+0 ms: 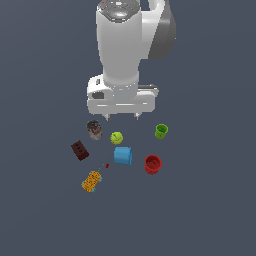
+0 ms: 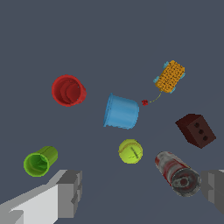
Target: Pick up a designated object from a clutter of objects.
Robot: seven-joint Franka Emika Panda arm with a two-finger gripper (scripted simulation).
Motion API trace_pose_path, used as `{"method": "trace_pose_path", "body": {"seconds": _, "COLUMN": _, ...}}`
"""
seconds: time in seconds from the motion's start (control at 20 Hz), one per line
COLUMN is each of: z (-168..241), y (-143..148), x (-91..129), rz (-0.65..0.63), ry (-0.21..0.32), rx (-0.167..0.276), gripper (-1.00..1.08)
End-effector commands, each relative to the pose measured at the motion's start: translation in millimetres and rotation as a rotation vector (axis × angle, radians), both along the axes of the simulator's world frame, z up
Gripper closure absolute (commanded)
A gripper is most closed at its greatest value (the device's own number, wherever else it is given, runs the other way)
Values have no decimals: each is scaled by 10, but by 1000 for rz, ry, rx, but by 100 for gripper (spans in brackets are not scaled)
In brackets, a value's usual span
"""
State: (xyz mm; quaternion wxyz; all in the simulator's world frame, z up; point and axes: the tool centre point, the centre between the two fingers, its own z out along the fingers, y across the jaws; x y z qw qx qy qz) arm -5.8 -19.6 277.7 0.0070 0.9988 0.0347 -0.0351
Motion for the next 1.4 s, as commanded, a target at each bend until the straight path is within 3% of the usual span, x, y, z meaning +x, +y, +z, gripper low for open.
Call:
{"method": "trace_pose_path", "body": {"seconds": 0.0, "z": -70, "y": -74, "x": 27, "rz": 22, "ry": -2, "rx": 5, "gripper": -92}}
{"method": "trace_pose_path", "body": {"seconds": 0.7, "z": -680, "y": -736, "x": 178, "rz": 212, "ry": -23, "rx": 36, "gripper": -92}}
{"method": "trace_pose_path", "body": {"seconds": 1.35, "z": -1311, "y": -1443, "x": 157, "rz": 400, "ry": -46, "rx": 47, "gripper": -92}}
